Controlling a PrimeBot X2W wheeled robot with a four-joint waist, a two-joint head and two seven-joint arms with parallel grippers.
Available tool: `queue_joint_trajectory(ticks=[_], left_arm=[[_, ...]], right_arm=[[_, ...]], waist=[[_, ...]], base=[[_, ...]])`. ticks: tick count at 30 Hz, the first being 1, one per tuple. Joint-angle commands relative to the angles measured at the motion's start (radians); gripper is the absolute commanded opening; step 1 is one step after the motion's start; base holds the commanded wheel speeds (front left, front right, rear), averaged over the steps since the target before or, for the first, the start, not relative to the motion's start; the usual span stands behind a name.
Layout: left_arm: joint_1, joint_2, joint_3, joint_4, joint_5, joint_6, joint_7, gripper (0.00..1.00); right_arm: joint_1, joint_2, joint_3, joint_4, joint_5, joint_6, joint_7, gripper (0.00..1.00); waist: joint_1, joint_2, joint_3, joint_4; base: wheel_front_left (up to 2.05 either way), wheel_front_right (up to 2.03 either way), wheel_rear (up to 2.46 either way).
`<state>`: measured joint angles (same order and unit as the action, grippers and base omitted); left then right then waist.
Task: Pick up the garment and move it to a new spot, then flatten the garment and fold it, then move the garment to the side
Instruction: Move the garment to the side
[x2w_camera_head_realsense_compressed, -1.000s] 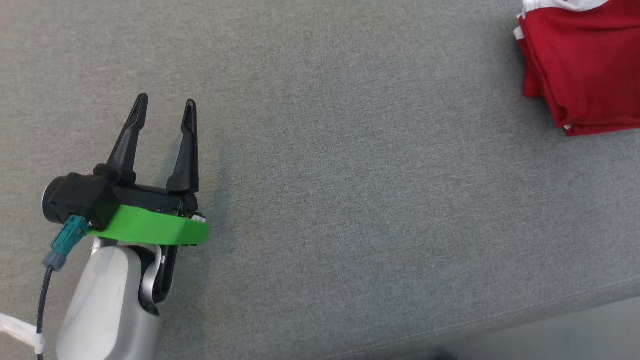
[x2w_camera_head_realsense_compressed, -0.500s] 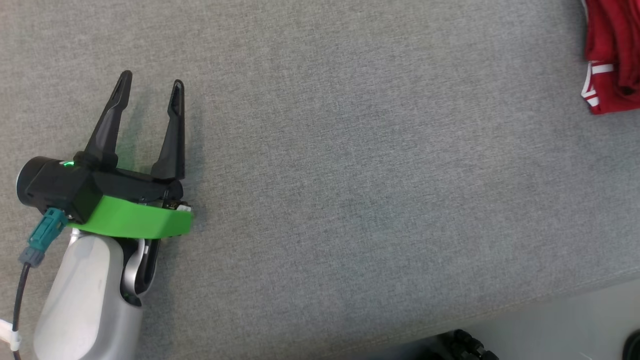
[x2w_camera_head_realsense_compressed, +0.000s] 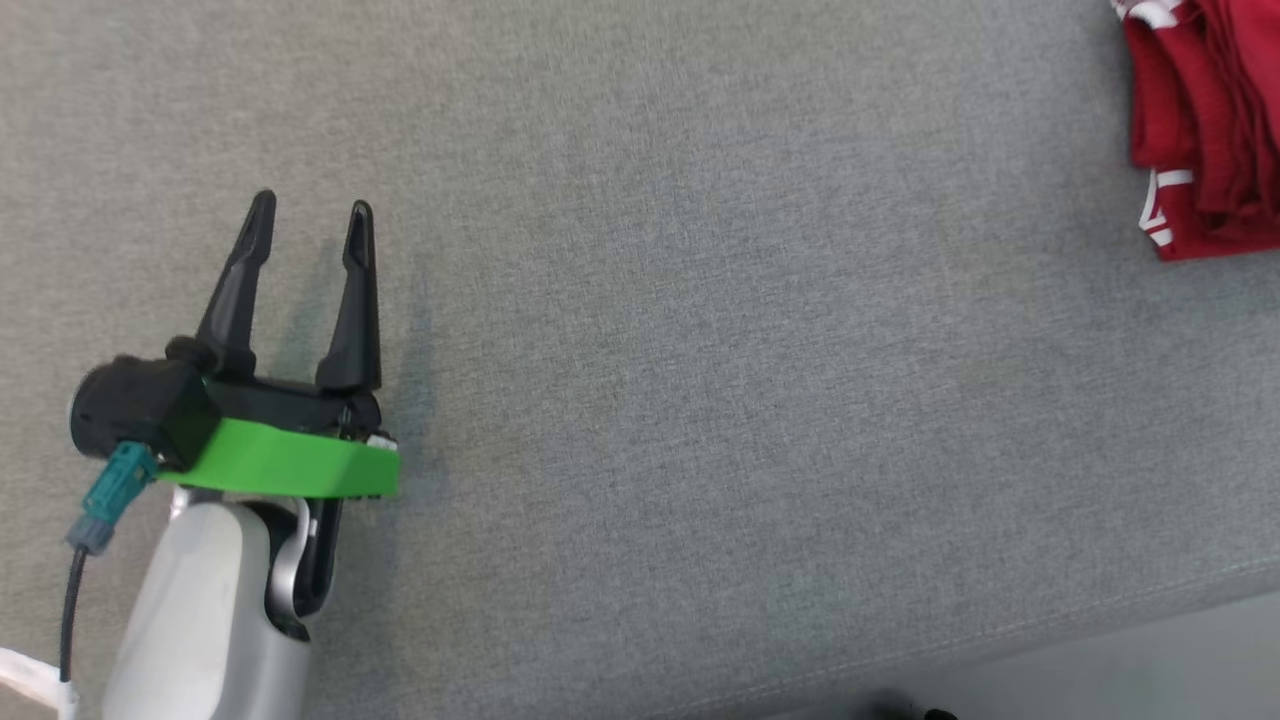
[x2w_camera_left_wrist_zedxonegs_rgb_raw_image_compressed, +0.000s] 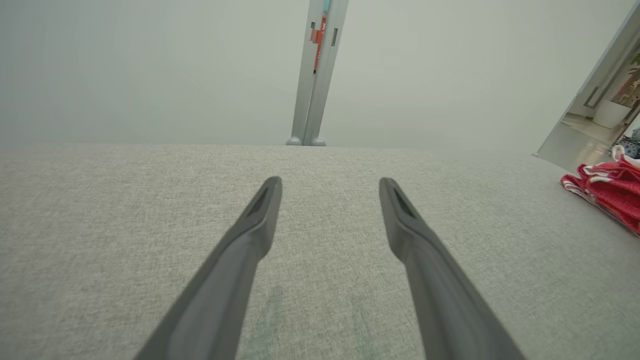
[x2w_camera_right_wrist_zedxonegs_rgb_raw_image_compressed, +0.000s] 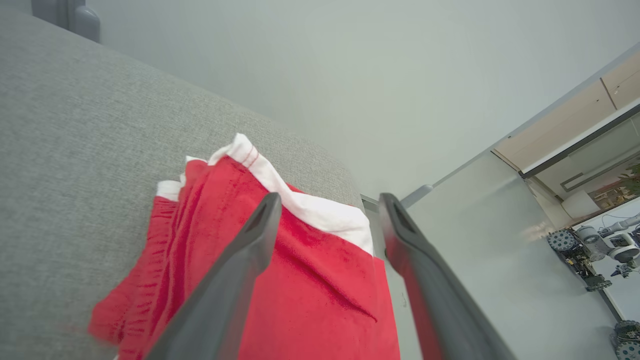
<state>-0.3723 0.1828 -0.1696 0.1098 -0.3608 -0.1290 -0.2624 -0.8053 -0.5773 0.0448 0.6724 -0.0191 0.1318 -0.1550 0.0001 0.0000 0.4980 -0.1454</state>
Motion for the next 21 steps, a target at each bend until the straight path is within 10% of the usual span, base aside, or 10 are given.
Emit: queue_joint_trajectory(ticks=[1,21], left_arm=[[0.026,-0.009,0.005,0.008,-0.006,-0.003,-0.003,1.00],[0.236,-0.082,0.095,0.090,-0.030,-0.003,-0.003,1.00]], right_arm=[[0.034,0.025,0.004,-0.022,0.013,-0.002,-0.016,1.00],[0.530,0.319,0.036,-0.455,0.225,-0.002,-0.003,1.00]], waist=[[-0.0001,0.0000,-0.094,0.030],[-0.0001,0.0000,-0.406,0.140]], base=[[0.00,0.00,0.00],[0.00,0.00,0.00]])
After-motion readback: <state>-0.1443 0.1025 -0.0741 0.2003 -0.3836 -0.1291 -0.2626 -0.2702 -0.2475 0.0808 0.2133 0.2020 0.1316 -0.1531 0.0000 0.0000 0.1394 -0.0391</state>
